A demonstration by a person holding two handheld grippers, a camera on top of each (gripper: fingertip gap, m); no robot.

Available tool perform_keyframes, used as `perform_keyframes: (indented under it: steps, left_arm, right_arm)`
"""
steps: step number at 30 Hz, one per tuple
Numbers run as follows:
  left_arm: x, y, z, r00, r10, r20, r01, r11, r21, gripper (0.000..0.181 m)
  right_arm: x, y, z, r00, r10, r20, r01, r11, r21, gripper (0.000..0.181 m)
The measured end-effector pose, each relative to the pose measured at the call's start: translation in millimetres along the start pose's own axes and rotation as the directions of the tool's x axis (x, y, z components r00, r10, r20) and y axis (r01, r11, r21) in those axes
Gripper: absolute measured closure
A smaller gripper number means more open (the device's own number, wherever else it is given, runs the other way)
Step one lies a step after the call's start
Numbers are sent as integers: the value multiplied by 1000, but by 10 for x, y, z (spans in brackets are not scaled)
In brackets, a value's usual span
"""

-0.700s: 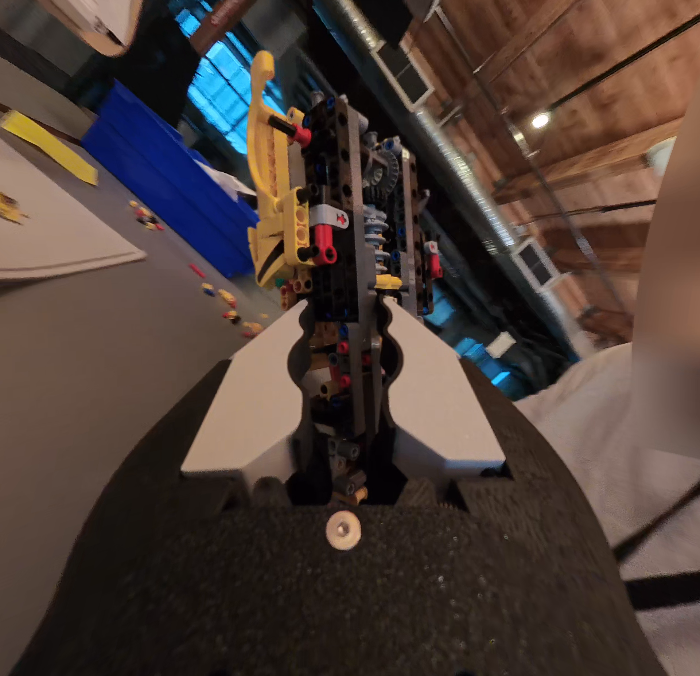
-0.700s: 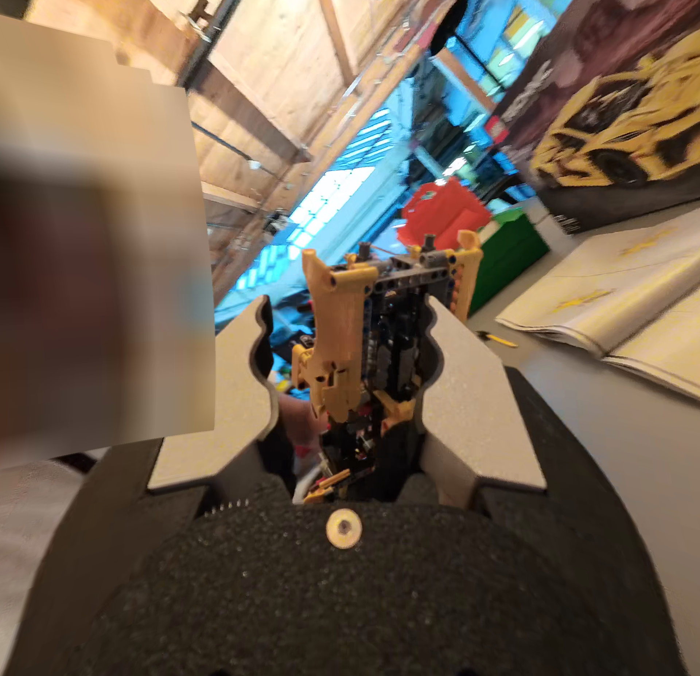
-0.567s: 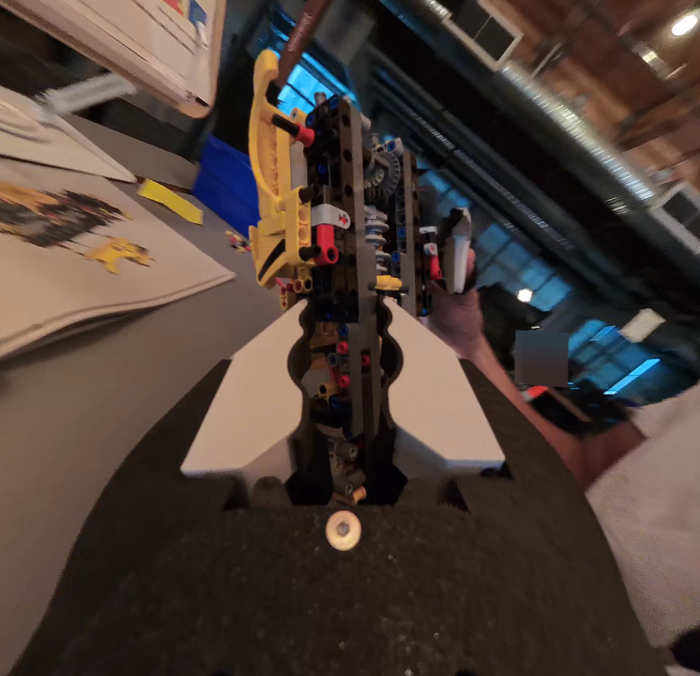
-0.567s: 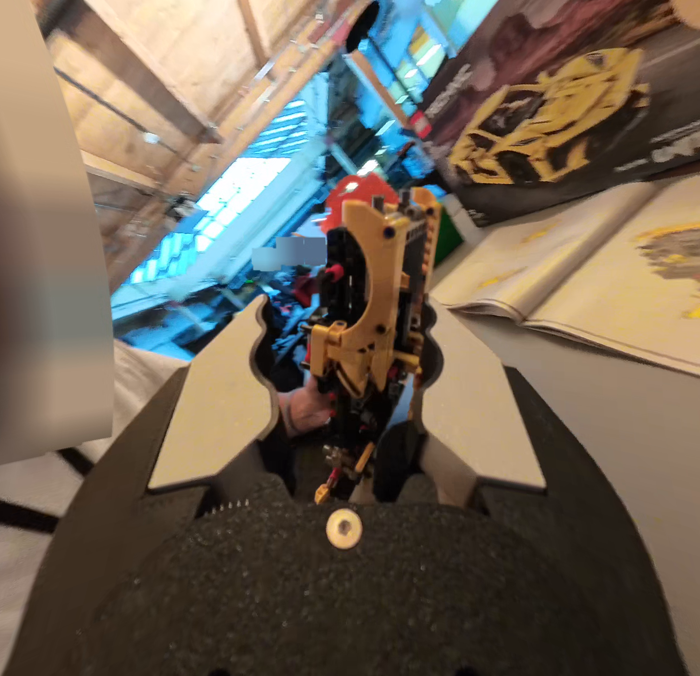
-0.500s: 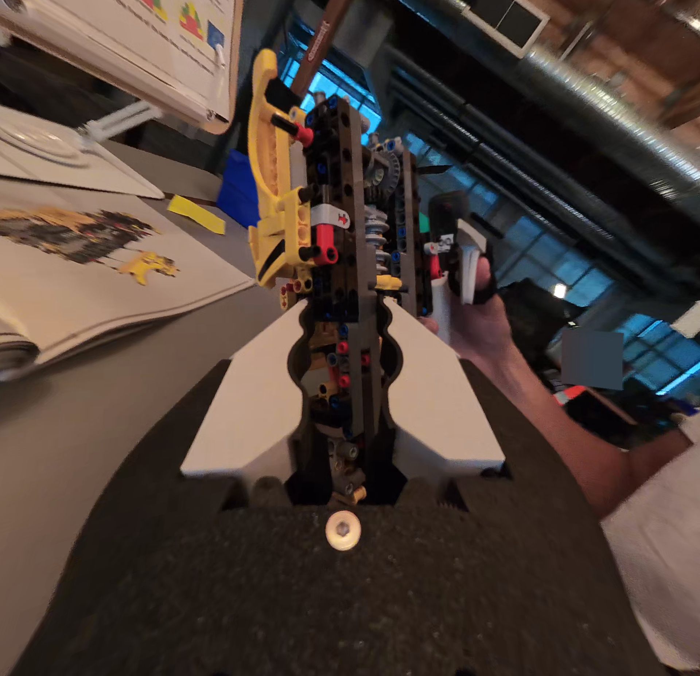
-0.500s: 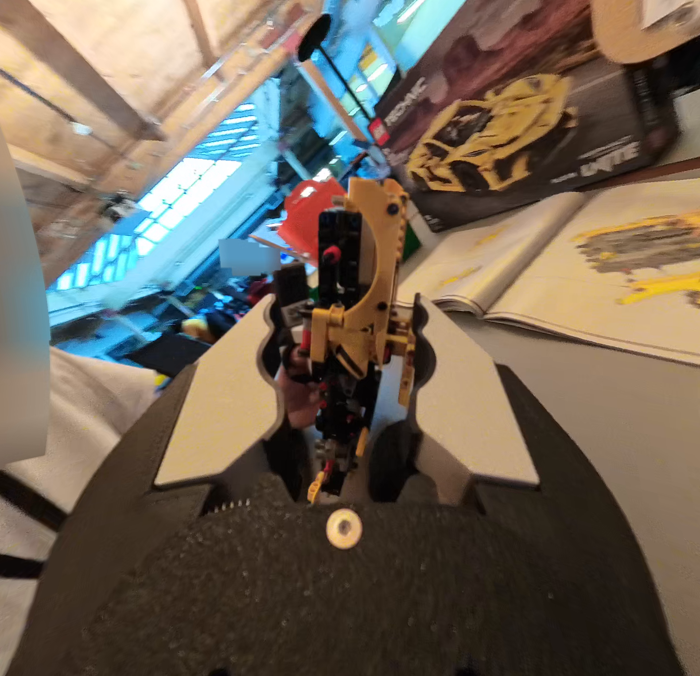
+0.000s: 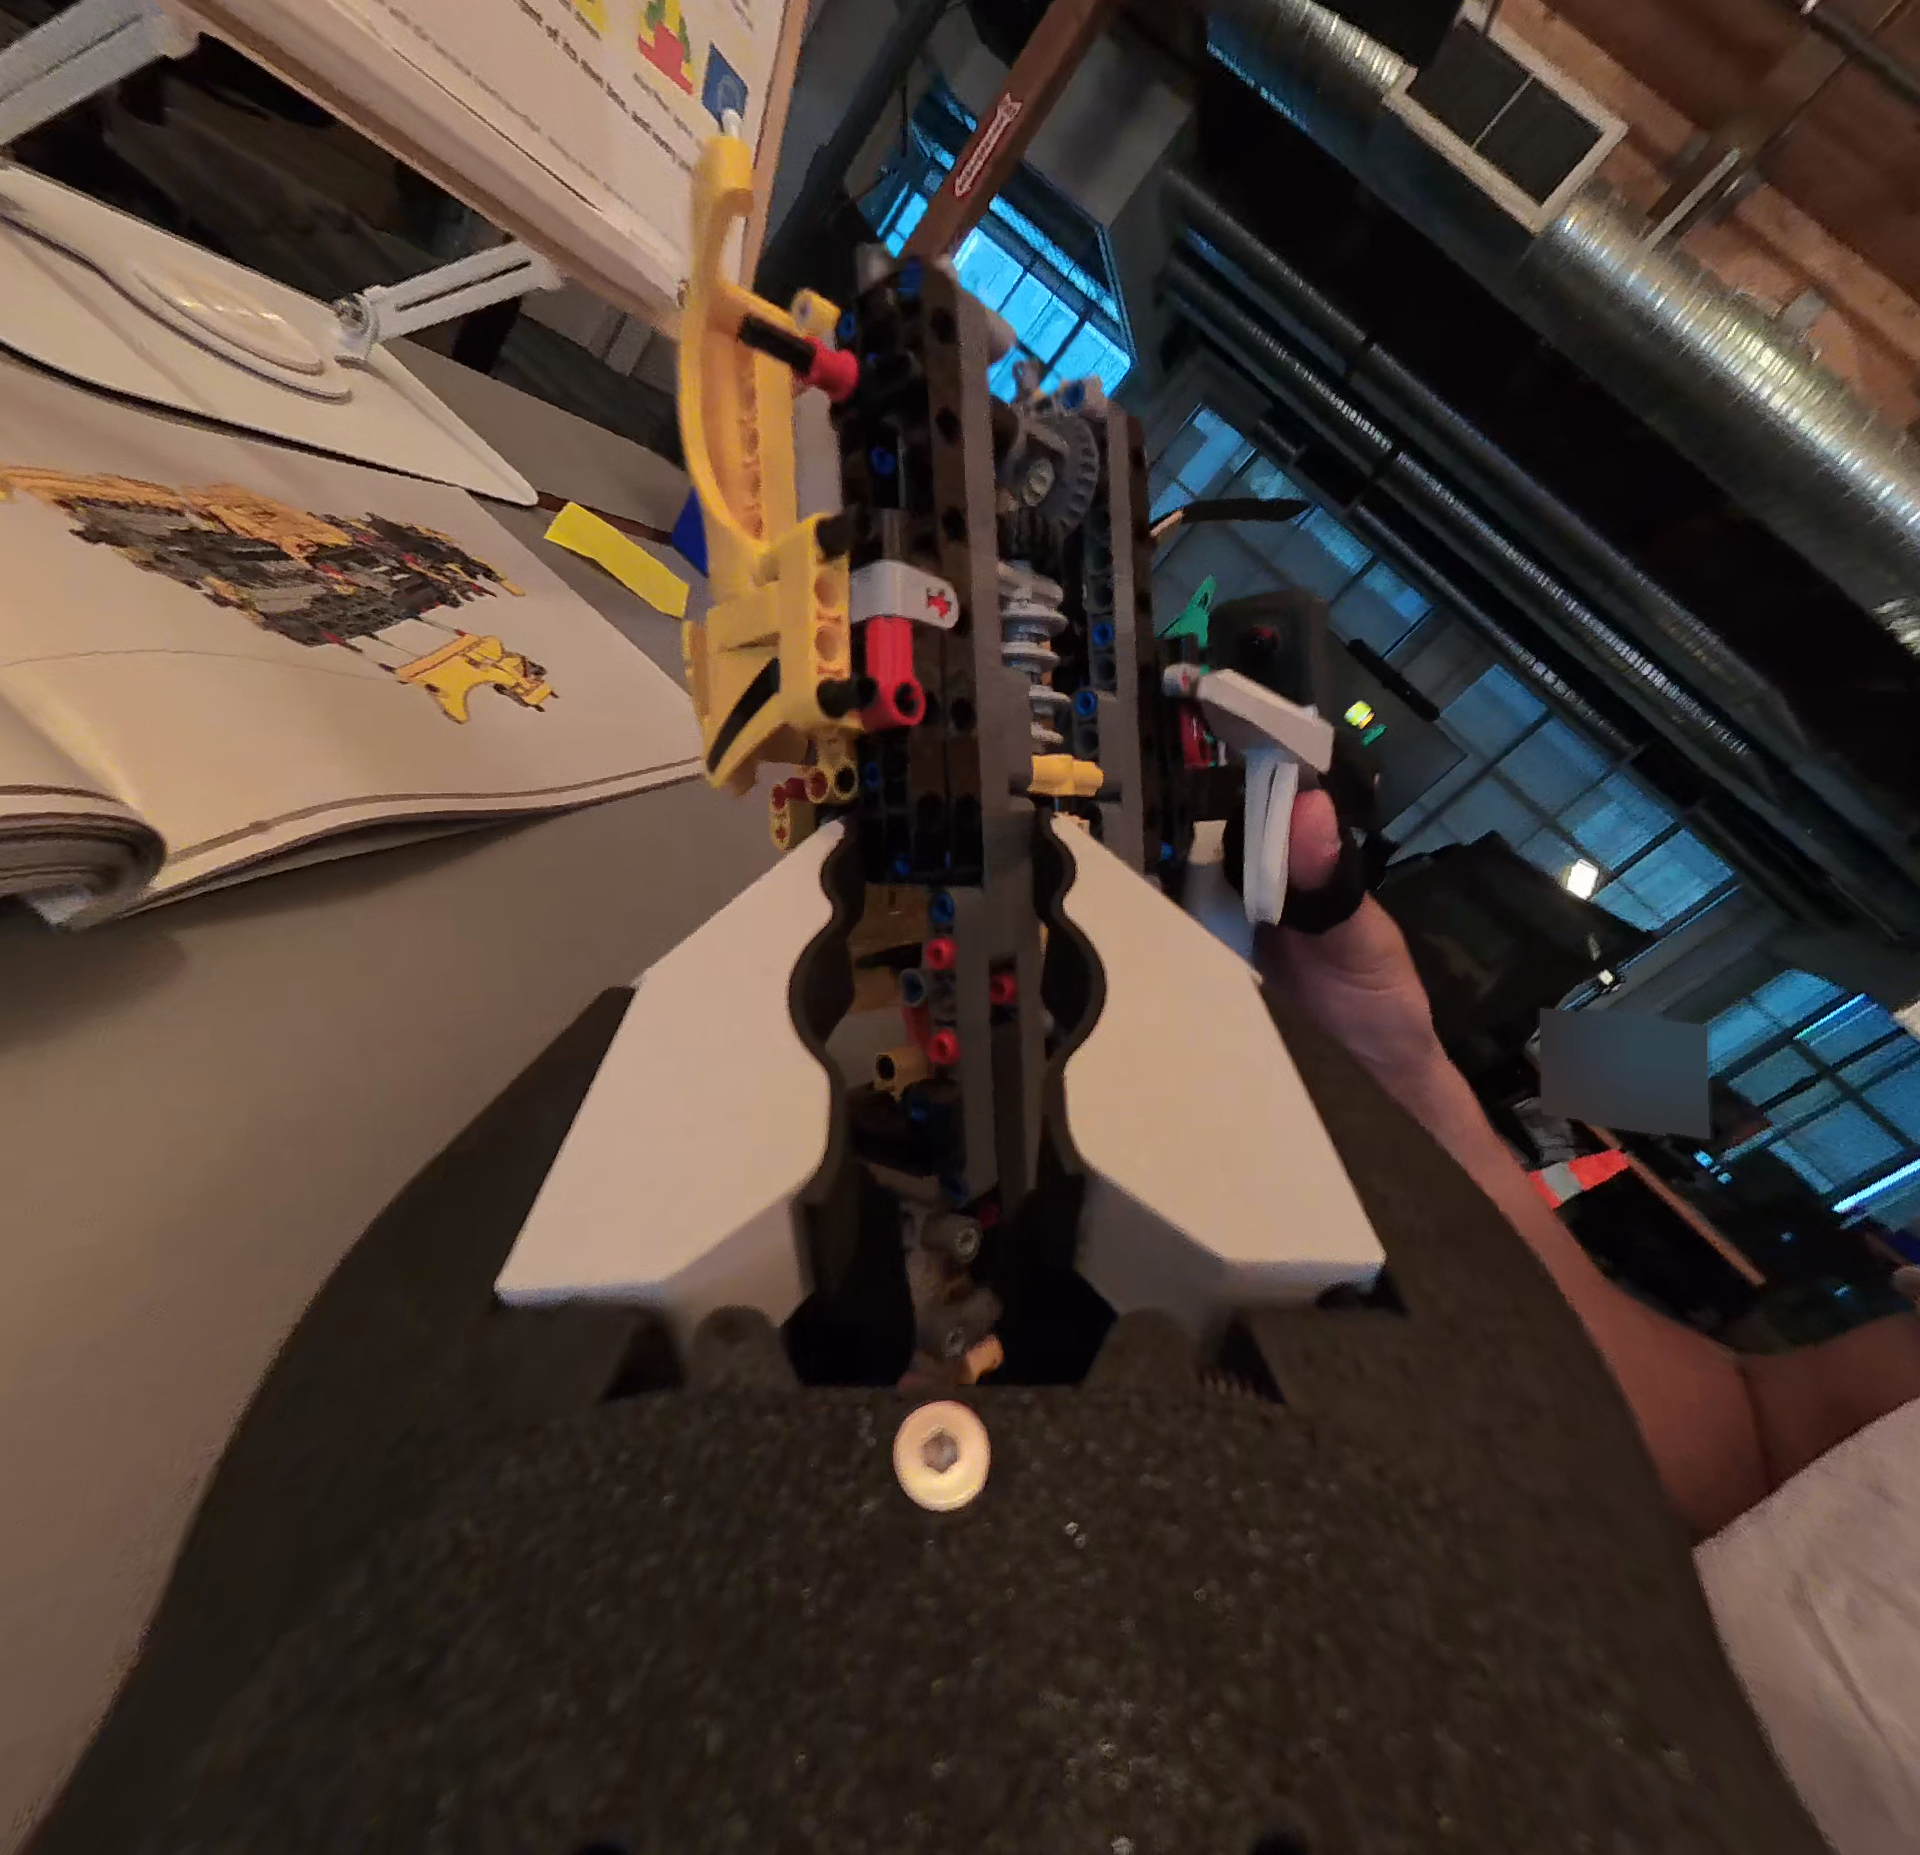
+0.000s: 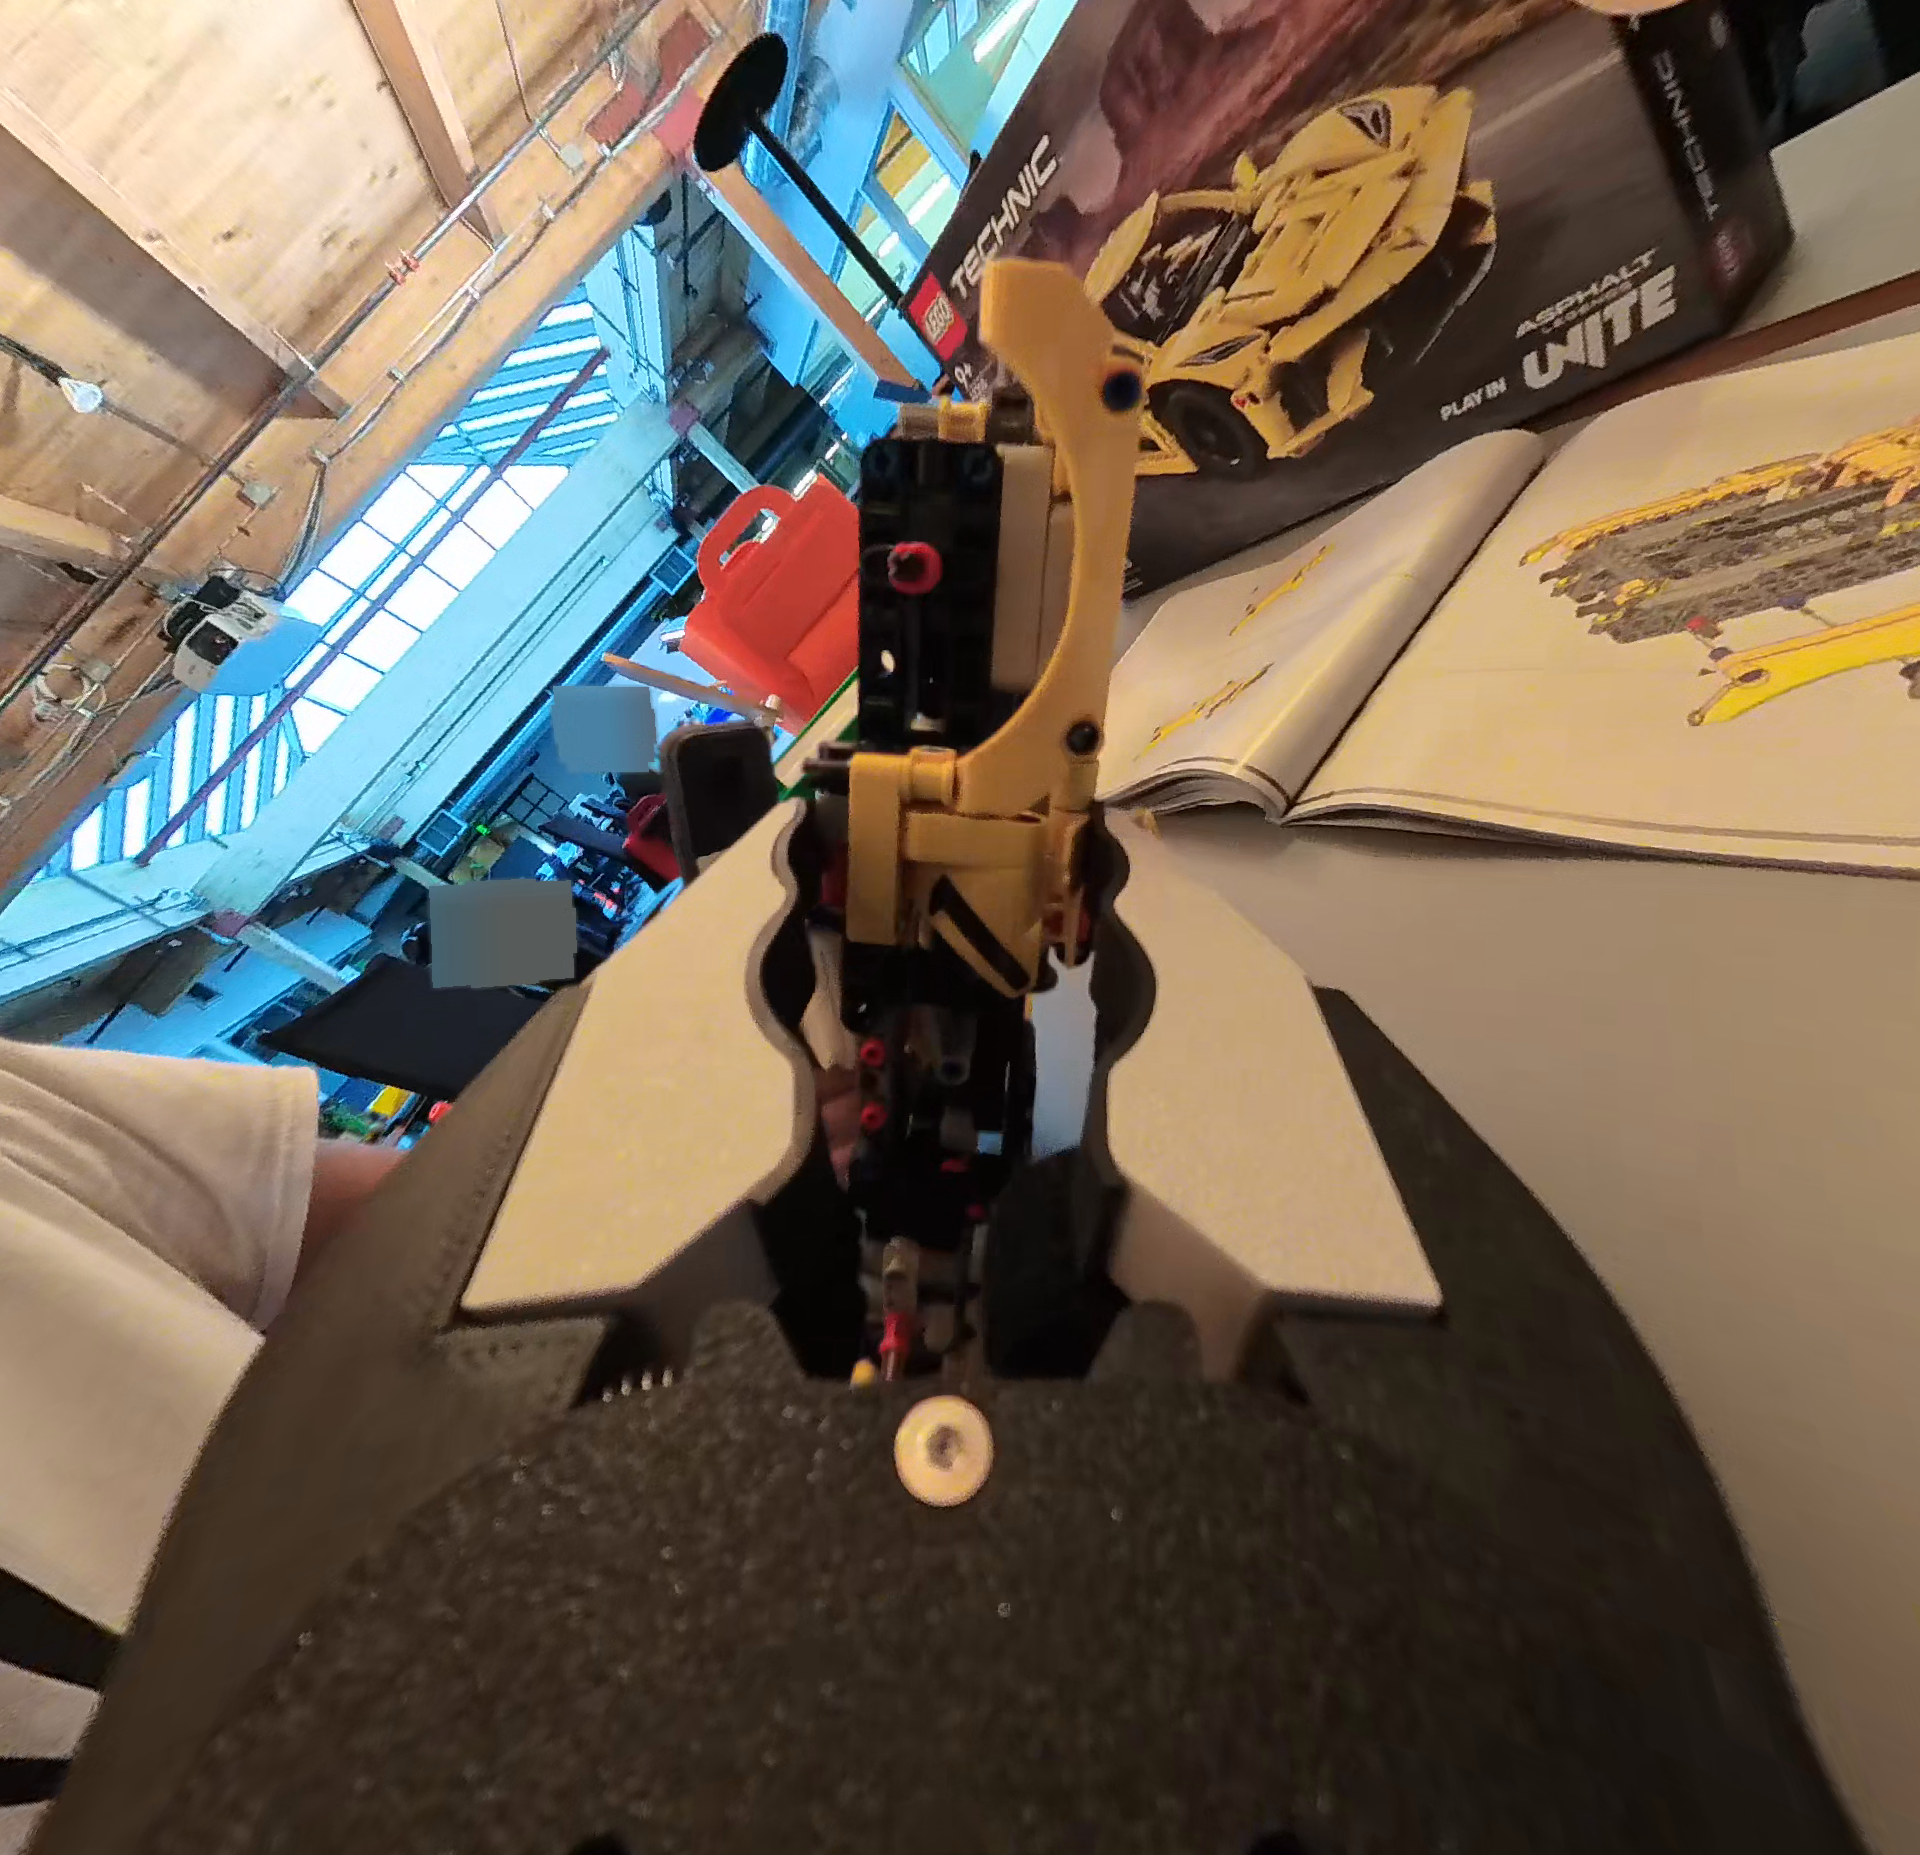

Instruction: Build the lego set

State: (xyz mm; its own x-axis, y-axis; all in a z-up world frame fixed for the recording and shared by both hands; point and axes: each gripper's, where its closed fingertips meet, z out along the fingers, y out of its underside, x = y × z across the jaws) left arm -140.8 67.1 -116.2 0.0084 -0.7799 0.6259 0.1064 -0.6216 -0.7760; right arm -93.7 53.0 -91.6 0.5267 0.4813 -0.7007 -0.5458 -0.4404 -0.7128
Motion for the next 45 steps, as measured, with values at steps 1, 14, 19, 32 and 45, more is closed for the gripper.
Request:
perform_keyframes:
  steps: [1,14,19,32,45]
  left_arm:
    - [-22,-21,-2,1000,-13,-1,13,1000,3,150]
    - [-167,-75,-67,960,140,244,-149,989,20,150]
    - [-22,-101,-11,910,255,327,-274,962,14,150]
    - [163,-346,63,664,336,668,-515,853,82,149]
    - [228,-363,93,684,351,639,-528,843,103,150]
  right_arm:
    - [15,5,10,1000,5,-1,-5,1000,-18,131]
    - [118,333,25,845,-282,-455,254,959,-123,134]
    - [124,250,139,803,-309,-510,287,950,-123,139]
    - [118,-58,174,764,-332,-553,402,916,5,142]
    - [53,-66,159,799,-343,-495,392,920,-5,149]
